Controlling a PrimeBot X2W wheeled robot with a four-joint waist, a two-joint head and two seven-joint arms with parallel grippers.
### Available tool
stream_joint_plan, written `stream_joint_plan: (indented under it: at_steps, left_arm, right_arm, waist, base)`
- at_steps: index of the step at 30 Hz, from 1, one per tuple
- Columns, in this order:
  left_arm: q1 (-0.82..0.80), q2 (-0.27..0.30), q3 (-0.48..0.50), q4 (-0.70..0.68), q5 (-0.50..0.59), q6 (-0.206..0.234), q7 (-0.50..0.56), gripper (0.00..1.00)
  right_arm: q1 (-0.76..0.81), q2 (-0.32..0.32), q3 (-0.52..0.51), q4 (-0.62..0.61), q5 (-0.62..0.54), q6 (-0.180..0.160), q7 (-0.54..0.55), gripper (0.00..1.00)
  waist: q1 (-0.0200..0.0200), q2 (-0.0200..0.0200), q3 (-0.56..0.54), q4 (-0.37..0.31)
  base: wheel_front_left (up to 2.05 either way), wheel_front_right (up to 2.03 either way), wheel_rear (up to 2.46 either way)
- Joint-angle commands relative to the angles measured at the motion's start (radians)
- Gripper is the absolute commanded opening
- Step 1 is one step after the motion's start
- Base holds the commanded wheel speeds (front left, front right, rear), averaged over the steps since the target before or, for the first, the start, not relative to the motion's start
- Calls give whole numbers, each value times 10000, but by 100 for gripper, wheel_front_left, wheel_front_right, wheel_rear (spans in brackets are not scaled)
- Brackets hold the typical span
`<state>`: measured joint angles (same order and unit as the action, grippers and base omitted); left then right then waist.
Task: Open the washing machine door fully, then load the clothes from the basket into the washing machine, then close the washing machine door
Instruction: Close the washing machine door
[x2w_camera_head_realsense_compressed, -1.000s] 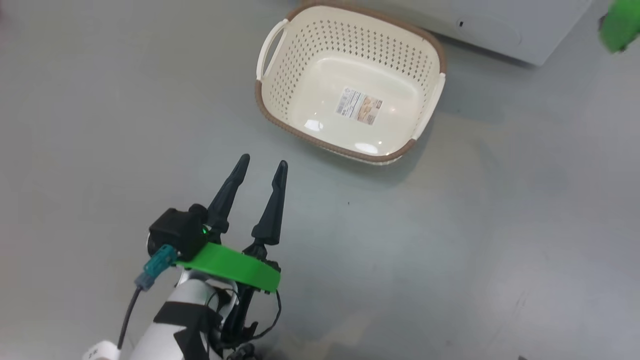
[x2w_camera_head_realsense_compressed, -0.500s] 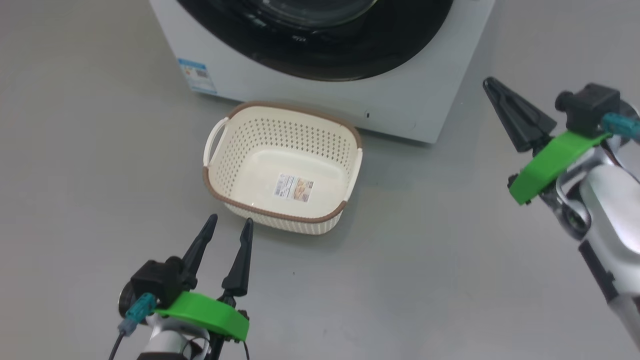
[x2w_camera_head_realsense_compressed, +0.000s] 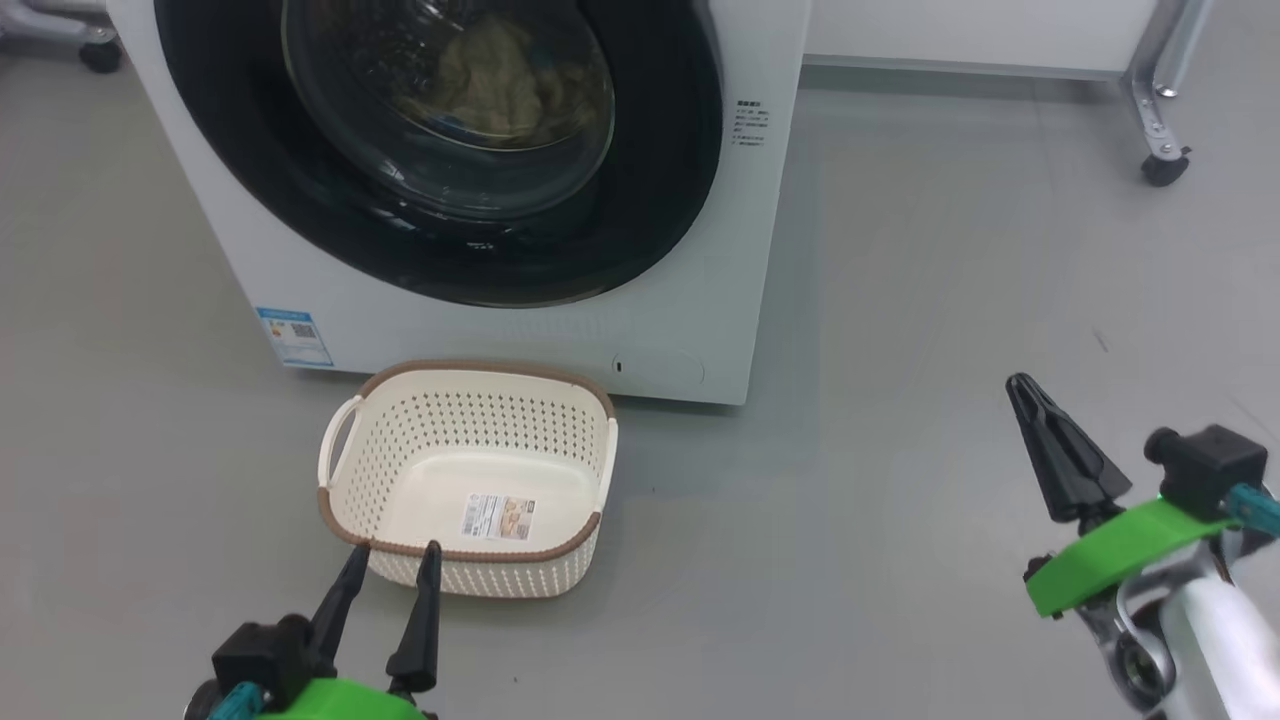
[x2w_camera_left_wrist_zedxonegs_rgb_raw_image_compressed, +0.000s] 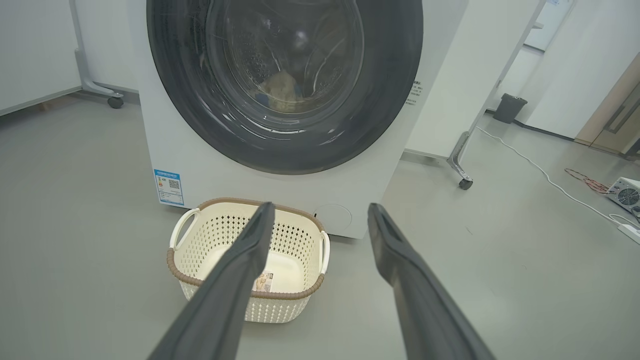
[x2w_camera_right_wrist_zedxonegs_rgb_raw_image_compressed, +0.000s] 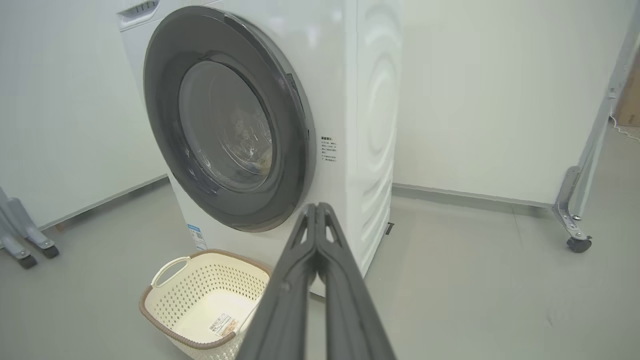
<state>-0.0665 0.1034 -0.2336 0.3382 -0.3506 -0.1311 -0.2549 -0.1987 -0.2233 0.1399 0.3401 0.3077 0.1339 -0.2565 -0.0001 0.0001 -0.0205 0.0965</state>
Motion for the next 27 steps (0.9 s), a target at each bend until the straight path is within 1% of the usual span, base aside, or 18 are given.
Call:
stream_joint_plan:
  at_steps: [1,6,10,11,16,17,18,19,22,27]
  left_arm:
    - [-295,121,486,-274,144,6,-69,100]
    - [-177,72,752,-300,216,6,-69,100]
    - [-116,49,856,-323,264,5,-69,100]
    - [-116,49,856,-323,264,5,-69,100]
    - [-78,39,912,-302,310,5,-69,100]
    - [-76,32,927,-302,308,5,-69,100]
    - [-75,24,945,-303,304,5,-69,100]
    - [-72,15,961,-305,303,5,-69,100]
    - [-52,-11,1019,-303,328,5,-69,100]
    - [-25,-56,1105,-305,378,5,-69,100]
  right_arm:
    - [101,250,-409,-553,-175,-32,-53,0]
    - [891,1067,-1421,-987,-403,-32,-53,0]
    - [1195,1369,-2162,-1092,-611,-32,-53,0]
    - [1195,1369,-2162,-1092,-611,-32,-53,0]
    - [1393,1617,-2867,-971,-832,-32,-53,0]
    - [1422,1644,-2931,-896,-871,-32,-53,17]
    - [1429,1663,-3009,-838,-949,-32,-53,77]
    - [1419,1681,-3135,-787,-994,-32,-53,100]
    - [1344,1713,-3338,-722,-1063,-32,-53,100]
    - [1318,1726,-3264,-640,-1114,-32,-53,100]
  waist:
    - [1,-1,-204,-218]
    - [1,-1,-317,-393]
    - [1,-1,-371,-482]
    - [1,-1,-371,-482]
    - [1,-1,-413,-513]
    - [1,-1,-411,-513]
    - [1,-1,-402,-516]
    - [1,-1,-394,-516]
    - [1,-1,-368,-508]
    - [1,-1,-376,-493]
  base:
    - [0,0,0]
    - [0,0,0]
    - [0,0,0]
    - [0,0,0]
    - [0,0,0]
    - [0,0,0]
    - [0,0,0]
    - [0,0,0]
    - [0,0,0]
    - [0,0,0]
